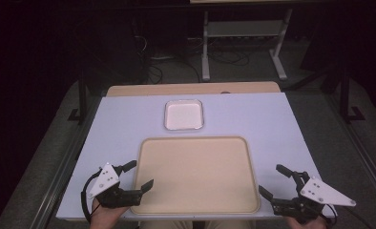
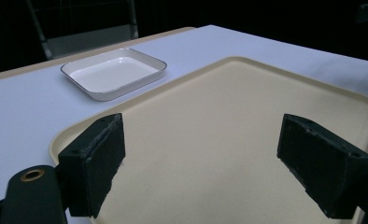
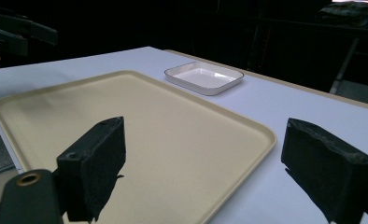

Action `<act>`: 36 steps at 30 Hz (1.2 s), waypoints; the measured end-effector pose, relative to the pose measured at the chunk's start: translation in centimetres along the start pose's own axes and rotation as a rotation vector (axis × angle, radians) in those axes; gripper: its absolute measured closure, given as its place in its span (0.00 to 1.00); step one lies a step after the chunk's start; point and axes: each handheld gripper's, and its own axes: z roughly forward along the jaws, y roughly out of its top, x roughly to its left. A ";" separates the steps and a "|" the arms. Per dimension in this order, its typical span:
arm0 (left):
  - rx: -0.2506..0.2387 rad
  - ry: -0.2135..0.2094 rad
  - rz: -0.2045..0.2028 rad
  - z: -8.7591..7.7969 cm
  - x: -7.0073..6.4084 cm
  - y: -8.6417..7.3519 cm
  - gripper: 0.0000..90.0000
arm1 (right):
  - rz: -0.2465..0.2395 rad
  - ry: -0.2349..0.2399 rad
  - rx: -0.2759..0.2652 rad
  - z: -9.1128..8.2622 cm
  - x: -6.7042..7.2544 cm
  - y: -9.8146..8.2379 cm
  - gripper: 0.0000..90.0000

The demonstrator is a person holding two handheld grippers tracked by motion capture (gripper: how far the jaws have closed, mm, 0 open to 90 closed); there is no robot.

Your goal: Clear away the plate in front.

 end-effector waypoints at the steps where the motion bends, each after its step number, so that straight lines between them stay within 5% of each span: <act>1: 0.000 -0.001 -0.001 0.0 0.1 0.0 0.16 | -0.001 0.002 0.001 0.0 0.0 0.0 0.14; 36: 0.032 -0.004 0.007 1.0 0.0 0.1 0.16 | 0.004 0.004 0.006 0.0 -0.1 -0.1 0.14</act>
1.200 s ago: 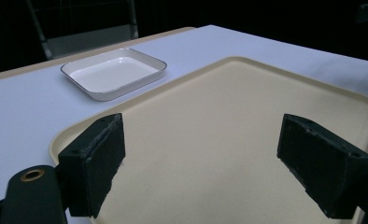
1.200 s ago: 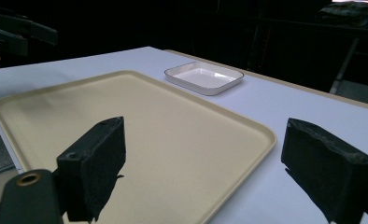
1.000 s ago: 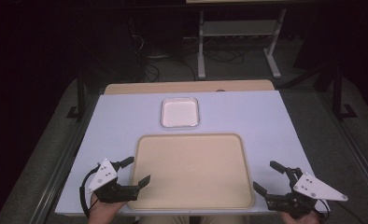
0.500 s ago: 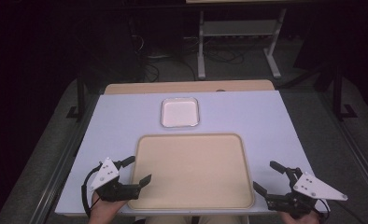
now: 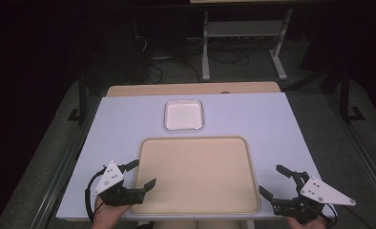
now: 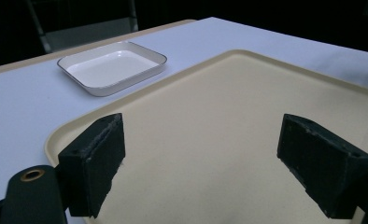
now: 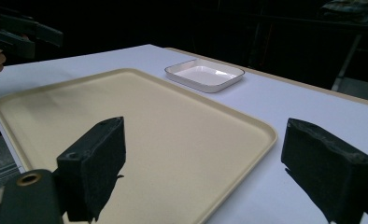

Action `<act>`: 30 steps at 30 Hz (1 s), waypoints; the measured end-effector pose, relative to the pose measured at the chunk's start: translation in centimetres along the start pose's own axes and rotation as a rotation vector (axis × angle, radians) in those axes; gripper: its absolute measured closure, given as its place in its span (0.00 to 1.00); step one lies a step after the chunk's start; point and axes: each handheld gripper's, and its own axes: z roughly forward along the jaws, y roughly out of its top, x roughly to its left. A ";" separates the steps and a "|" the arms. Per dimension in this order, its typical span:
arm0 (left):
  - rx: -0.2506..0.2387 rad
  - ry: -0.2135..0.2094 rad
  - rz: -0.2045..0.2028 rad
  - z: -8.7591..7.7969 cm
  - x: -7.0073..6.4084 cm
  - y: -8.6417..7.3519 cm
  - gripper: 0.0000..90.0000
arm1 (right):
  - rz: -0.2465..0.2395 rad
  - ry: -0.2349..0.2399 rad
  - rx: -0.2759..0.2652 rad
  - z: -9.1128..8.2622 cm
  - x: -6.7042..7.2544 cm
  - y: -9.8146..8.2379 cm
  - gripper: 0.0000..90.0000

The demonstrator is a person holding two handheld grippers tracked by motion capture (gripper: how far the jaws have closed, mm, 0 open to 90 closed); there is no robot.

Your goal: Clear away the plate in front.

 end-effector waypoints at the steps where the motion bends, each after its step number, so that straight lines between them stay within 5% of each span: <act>1: 0.000 0.000 0.001 0.0 0.0 0.1 0.17 | 0.000 0.000 0.000 0.0 0.0 0.0 0.14; 15: 0.001 -0.001 0.007 0.4 0.1 0.5 0.17 | -0.003 0.001 0.002 0.0 0.1 0.0 0.14; 21: -0.004 -0.014 -0.046 0.7 0.4 1.3 0.15 | -0.006 0.001 -0.001 -0.1 0.2 0.1 0.14; 30: 0.013 -0.026 -0.036 1.3 1.1 2.4 0.15 | 0.002 -0.006 0.000 -0.1 0.1 0.1 0.14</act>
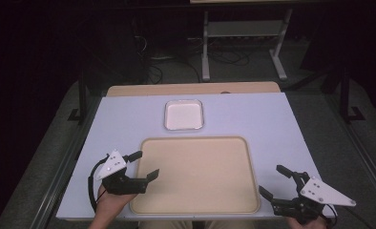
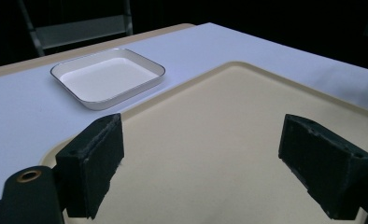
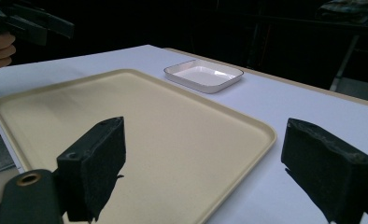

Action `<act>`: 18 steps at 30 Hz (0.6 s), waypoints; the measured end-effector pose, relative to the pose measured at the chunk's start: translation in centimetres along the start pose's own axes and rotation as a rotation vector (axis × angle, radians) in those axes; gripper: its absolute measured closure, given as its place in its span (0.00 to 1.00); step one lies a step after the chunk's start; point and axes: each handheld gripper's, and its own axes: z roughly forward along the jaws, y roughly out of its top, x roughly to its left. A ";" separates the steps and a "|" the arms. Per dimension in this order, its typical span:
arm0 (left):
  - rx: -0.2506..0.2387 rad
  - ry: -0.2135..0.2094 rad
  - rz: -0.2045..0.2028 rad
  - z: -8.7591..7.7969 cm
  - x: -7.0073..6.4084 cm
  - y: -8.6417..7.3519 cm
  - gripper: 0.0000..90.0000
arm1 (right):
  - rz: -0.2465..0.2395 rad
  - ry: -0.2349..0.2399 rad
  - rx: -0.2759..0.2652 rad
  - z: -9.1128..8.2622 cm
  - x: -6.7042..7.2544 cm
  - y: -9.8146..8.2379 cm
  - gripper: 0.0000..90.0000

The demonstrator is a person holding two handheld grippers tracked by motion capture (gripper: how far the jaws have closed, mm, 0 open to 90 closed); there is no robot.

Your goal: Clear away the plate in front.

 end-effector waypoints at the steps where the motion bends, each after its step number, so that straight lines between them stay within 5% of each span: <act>1: 0.006 -0.007 0.010 0.2 0.2 0.2 0.15 | 0.001 -0.001 0.001 0.0 0.0 0.0 0.14; 18: 0.040 -0.018 0.022 2.3 2.3 2.2 0.16 | 0.003 -0.014 0.005 -0.1 -0.1 -0.1 0.14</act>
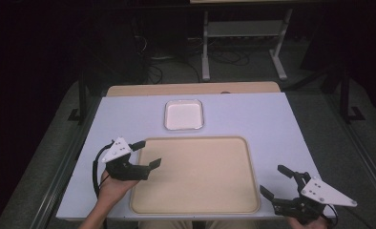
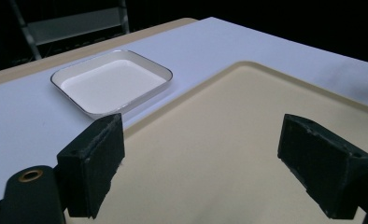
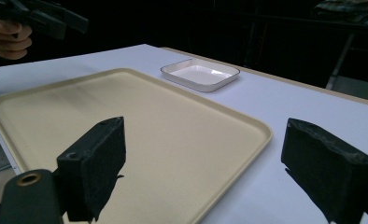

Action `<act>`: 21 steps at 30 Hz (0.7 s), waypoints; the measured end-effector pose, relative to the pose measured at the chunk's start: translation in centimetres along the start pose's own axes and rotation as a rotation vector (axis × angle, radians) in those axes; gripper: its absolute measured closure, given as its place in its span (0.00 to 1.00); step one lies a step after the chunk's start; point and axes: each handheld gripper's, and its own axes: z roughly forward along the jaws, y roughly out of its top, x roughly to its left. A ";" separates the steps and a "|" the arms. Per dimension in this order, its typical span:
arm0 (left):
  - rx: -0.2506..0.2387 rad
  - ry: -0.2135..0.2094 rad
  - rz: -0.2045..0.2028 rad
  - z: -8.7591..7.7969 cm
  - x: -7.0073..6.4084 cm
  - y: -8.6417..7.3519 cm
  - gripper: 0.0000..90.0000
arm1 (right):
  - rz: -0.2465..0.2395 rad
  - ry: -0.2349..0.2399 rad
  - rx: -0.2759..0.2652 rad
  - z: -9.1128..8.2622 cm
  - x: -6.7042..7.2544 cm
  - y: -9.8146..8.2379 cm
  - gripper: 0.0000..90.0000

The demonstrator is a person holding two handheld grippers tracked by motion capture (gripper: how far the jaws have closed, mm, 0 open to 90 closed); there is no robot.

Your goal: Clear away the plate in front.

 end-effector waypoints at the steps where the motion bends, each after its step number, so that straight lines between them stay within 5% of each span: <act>1: 0.001 0.002 0.005 0.1 0.1 0.2 0.16 | -0.001 0.000 0.001 0.0 0.0 0.0 0.14; 21: 0.021 0.016 -0.017 2.9 2.4 2.5 0.16 | 0.006 -0.003 -0.002 -0.1 -0.1 0.0 0.14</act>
